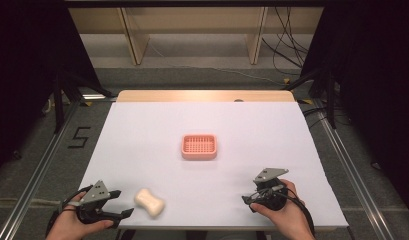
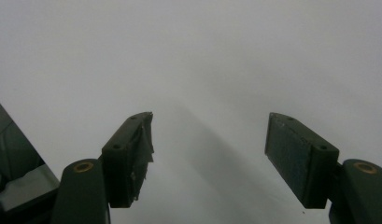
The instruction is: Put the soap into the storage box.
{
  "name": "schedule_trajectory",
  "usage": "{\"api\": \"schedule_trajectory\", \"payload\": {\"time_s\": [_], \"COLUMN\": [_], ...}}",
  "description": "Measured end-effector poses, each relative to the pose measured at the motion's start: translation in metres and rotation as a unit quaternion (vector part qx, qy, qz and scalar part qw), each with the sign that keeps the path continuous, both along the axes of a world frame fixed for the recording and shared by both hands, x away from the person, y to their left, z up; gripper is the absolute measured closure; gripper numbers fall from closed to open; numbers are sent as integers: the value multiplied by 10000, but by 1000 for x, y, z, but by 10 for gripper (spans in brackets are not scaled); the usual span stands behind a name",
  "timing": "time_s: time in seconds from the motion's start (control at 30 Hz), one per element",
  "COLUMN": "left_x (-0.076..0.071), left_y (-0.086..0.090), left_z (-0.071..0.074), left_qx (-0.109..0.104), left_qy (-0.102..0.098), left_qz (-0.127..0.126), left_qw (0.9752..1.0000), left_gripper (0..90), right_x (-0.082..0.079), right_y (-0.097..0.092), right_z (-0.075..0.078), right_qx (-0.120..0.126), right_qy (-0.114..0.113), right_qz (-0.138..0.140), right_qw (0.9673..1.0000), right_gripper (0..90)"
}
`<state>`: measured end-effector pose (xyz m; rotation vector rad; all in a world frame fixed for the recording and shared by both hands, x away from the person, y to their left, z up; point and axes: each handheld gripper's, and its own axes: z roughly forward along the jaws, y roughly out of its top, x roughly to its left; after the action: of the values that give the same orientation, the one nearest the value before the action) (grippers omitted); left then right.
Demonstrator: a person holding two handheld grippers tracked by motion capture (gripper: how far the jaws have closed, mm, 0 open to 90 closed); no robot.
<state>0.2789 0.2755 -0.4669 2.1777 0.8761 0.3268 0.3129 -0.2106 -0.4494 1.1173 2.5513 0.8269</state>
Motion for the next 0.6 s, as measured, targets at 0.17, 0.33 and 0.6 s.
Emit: {"api": "schedule_trajectory", "payload": {"time_s": [0.17,0.33,0.6], "left_x": [6,13,22], "left_y": [-2,-2,-9], "left_z": [11,19,35], "left_qx": [411,826,1383], "left_qy": [148,141,296], "left_qz": [-319,-516,-1423], "left_qw": [9985,9951,9797], "left_gripper": [248,269,285], "right_x": [-2,1,4], "right_y": [5,1,0], "right_z": [1,0,-3], "right_qx": [134,-14,243], "right_qy": [27,-13,136], "right_qz": [58,104,76], "right_qw": [9999,9999,9996], "right_gripper": [325,323,320]}}
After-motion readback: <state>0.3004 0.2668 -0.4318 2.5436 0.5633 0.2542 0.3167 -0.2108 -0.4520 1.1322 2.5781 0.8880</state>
